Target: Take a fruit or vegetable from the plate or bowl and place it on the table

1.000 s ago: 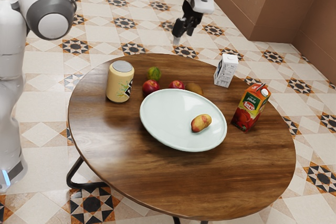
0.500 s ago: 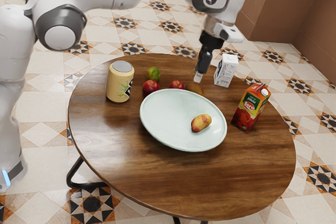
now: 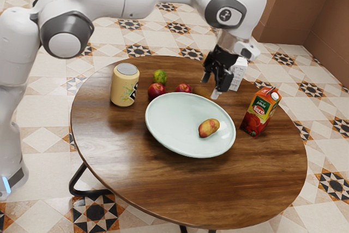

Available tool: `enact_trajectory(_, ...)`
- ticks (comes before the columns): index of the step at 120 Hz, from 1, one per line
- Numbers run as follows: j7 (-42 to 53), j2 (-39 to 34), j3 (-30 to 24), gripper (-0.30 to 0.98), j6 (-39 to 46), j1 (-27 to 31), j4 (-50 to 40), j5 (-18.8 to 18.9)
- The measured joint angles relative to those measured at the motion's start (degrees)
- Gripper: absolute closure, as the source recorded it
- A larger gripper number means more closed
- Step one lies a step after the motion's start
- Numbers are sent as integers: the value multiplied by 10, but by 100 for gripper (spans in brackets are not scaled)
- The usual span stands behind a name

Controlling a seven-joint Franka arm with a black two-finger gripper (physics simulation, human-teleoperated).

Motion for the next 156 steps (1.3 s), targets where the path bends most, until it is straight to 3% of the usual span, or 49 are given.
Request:
enact_trajectory(90,-114,57,-6,0,61,-28,-42,-23)
enact_trajectory(156,-154,3,3,0,87,-63,-127,-17)
